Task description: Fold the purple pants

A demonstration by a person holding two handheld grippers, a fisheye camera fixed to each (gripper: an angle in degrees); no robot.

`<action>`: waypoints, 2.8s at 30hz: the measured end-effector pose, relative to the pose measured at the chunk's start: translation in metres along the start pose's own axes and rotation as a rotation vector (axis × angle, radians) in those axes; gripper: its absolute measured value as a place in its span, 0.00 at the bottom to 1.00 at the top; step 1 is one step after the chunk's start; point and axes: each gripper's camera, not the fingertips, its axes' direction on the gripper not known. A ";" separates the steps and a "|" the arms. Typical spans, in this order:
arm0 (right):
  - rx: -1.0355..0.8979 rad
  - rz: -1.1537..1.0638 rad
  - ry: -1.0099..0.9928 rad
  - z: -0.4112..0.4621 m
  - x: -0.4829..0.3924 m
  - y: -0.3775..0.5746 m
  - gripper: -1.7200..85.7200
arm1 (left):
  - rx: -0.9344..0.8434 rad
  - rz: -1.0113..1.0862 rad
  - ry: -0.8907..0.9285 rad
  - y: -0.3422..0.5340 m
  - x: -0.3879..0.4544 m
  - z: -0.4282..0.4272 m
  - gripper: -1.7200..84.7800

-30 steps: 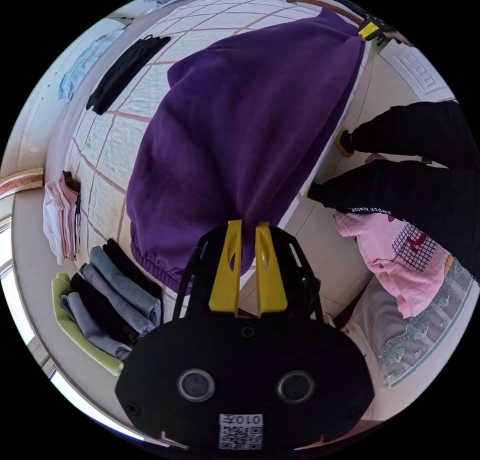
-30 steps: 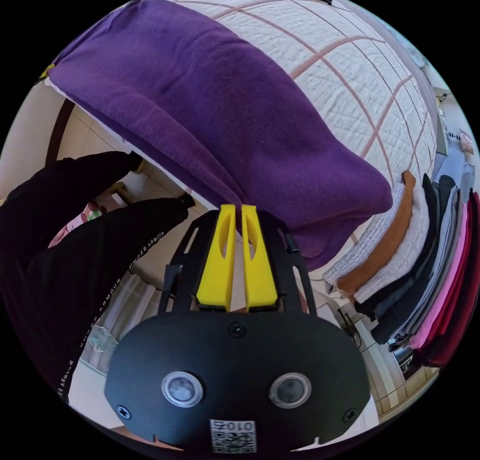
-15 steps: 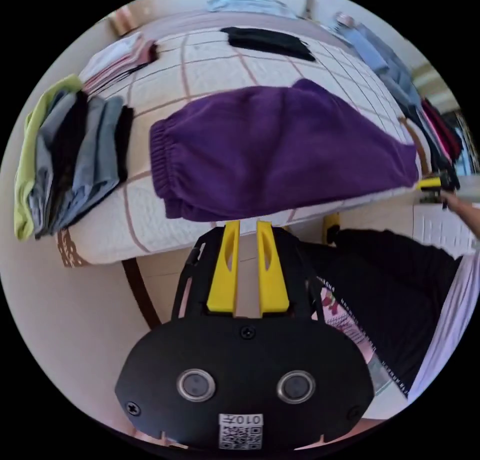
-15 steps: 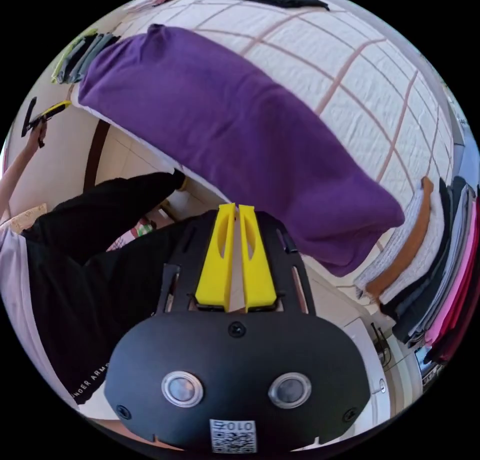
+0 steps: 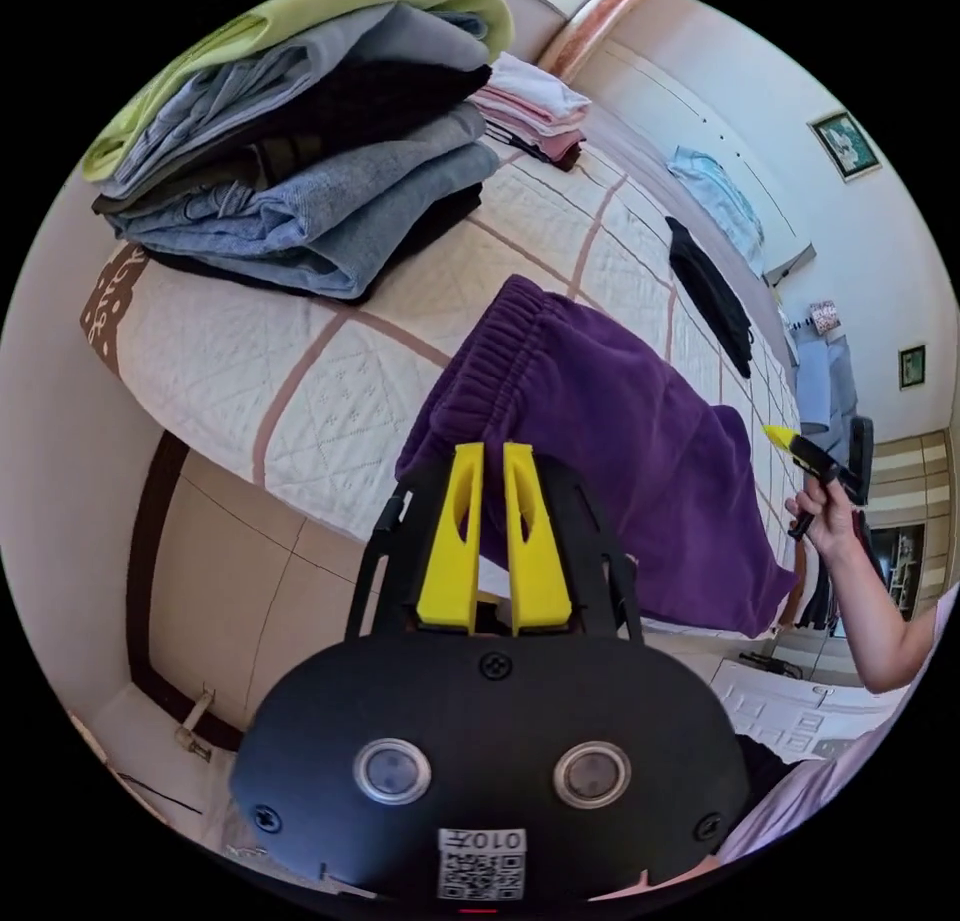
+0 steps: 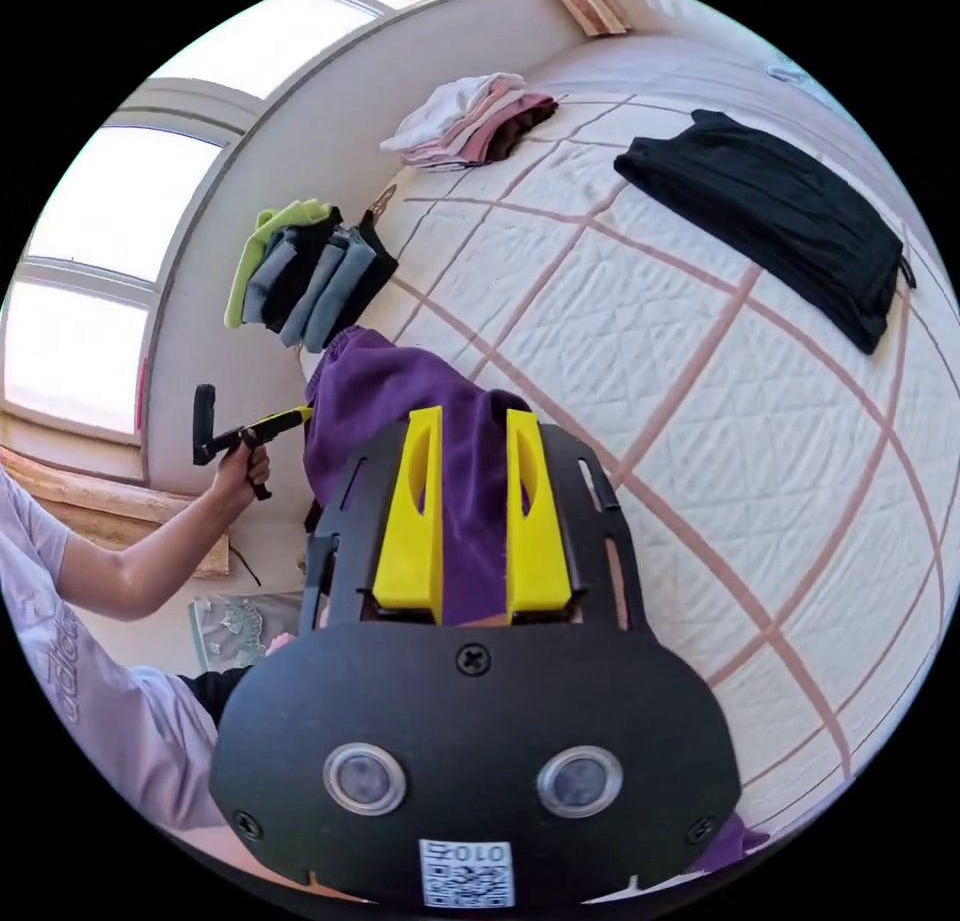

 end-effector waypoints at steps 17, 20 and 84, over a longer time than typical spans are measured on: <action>0.030 0.050 0.122 0.014 0.042 0.043 0.07 | 0.022 -0.016 -0.085 0.022 0.018 -0.039 0.03; 0.149 0.031 0.208 -0.010 0.026 0.103 0.06 | 0.040 0.033 -0.222 0.027 0.058 -0.075 0.02; 0.742 1.199 0.186 -0.031 0.167 0.748 0.10 | -0.385 1.531 0.489 0.005 1.068 0.161 0.05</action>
